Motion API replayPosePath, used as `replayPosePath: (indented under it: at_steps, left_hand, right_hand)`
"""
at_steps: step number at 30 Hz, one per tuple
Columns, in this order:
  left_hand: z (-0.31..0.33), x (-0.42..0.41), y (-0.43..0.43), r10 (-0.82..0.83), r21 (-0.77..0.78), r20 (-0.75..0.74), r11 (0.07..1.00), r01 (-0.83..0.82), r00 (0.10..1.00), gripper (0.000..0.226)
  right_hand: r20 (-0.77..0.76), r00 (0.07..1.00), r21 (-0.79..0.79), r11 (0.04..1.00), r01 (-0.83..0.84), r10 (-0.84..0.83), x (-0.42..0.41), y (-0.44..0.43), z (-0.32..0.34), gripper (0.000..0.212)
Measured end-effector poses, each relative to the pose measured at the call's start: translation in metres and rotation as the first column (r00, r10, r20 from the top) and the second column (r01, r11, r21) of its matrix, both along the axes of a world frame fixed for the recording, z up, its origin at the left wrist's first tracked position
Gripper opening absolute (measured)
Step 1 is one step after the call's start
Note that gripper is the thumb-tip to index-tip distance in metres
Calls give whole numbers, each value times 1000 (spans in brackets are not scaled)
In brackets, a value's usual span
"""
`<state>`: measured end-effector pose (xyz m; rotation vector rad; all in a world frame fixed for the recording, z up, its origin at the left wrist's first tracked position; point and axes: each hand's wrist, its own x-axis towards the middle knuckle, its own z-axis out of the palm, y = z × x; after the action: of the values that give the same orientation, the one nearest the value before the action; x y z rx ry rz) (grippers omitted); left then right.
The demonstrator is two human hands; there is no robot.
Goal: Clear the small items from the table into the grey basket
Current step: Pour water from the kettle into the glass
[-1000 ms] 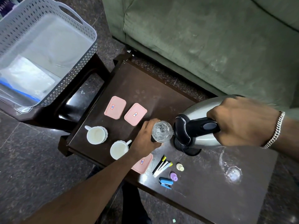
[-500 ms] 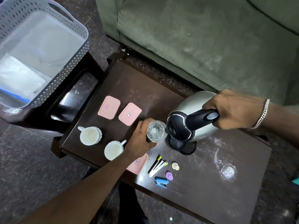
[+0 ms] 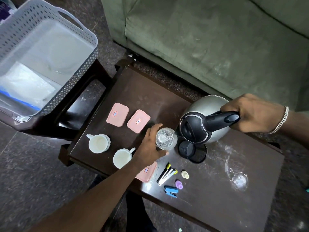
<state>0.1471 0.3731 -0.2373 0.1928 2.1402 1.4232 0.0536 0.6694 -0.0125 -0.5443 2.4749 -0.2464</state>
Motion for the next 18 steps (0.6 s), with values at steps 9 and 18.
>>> replayPosePath:
  at_steps: [9, 18]
  left_hand:
    - [57, 2, -28, 161, 131, -72, 980, -150, 984, 114]
    - [123, -46, -59, 298, 227, -154, 939, -260, 942, 116]
  right_hand:
    - [-154, 963, -92, 974, 209, -221, -4, -22, 38, 34]
    - [-67, 874, -442, 800, 406, -481, -14, -104, 64, 32]
